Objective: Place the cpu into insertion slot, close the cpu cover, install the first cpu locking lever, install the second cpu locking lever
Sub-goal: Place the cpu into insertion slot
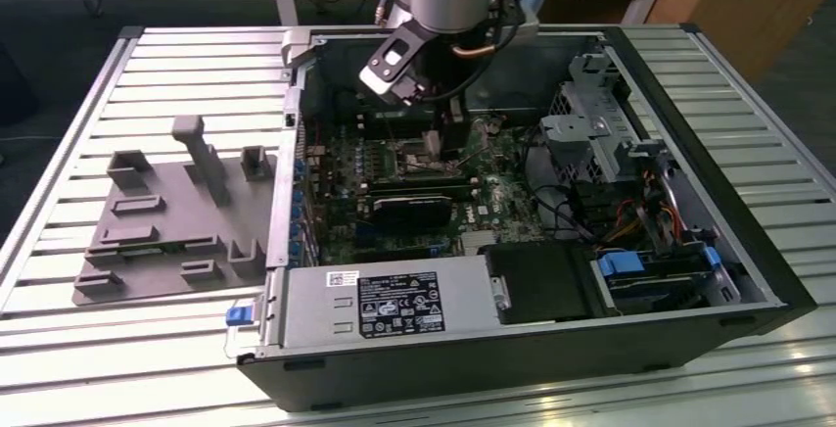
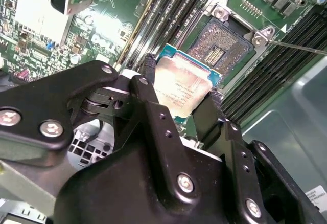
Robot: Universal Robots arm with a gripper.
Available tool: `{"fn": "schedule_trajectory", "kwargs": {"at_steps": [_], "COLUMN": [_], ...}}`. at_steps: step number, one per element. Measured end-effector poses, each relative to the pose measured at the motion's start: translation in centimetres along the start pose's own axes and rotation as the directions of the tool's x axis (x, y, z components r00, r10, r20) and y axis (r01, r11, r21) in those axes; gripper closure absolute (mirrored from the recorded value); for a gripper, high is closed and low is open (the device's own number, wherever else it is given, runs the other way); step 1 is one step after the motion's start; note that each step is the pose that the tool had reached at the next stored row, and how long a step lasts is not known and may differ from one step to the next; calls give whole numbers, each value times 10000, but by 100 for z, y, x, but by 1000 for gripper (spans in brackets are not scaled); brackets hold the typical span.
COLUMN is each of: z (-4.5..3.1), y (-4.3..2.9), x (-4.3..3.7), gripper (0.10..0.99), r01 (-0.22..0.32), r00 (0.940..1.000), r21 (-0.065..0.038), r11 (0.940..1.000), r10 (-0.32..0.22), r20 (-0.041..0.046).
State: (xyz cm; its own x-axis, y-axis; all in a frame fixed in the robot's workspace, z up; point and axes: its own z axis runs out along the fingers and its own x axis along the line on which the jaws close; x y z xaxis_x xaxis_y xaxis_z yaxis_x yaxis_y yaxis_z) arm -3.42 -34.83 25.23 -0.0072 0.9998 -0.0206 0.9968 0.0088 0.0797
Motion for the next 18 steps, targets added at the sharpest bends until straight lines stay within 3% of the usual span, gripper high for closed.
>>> {"fn": "schedule_trajectory", "kwargs": {"at_steps": [12, 18], "z": [110, 152], "y": [-66, -99], "x": [51, 110], "gripper": [545, 545], "r01": [-80, -103], "r00": [10000, 9999], "r21": [-234, -262], "r11": [9997, 9996], "r10": [80, 103], "r20": [6, 19]}}
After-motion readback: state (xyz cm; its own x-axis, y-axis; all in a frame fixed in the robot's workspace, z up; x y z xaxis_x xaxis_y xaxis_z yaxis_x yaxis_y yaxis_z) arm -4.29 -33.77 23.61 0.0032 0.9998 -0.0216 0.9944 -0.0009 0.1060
